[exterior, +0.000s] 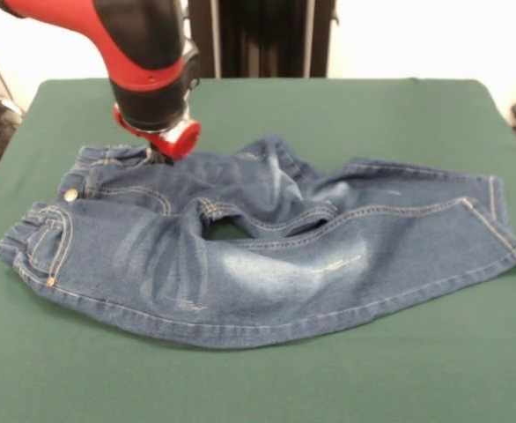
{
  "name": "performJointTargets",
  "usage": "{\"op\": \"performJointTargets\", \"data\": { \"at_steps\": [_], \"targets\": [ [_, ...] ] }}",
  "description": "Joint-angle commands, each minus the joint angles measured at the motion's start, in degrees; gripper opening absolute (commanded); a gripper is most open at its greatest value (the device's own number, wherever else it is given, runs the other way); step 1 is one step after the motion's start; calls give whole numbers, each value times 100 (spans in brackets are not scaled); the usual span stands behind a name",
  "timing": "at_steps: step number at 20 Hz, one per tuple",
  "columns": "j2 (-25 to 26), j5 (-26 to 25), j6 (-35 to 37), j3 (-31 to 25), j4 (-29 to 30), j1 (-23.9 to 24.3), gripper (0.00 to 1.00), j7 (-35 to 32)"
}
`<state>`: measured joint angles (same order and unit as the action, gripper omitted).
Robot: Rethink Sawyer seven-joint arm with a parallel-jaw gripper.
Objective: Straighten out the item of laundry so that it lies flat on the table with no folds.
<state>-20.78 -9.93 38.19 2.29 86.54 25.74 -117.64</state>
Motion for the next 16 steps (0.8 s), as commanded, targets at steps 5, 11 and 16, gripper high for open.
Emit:
{"op": "performJointTargets", "data": {
  "at_steps": [5, 11, 16],
  "targets": [
    [-305, -1707, -807, -904, 721, 1327, 0, 1962],
    [-708, -2404, -696, -1198, 1111, 1994, 0, 2008],
    [-751, -2690, -452, -1486, 1196, 2362, 0, 1998]
  ]
}}
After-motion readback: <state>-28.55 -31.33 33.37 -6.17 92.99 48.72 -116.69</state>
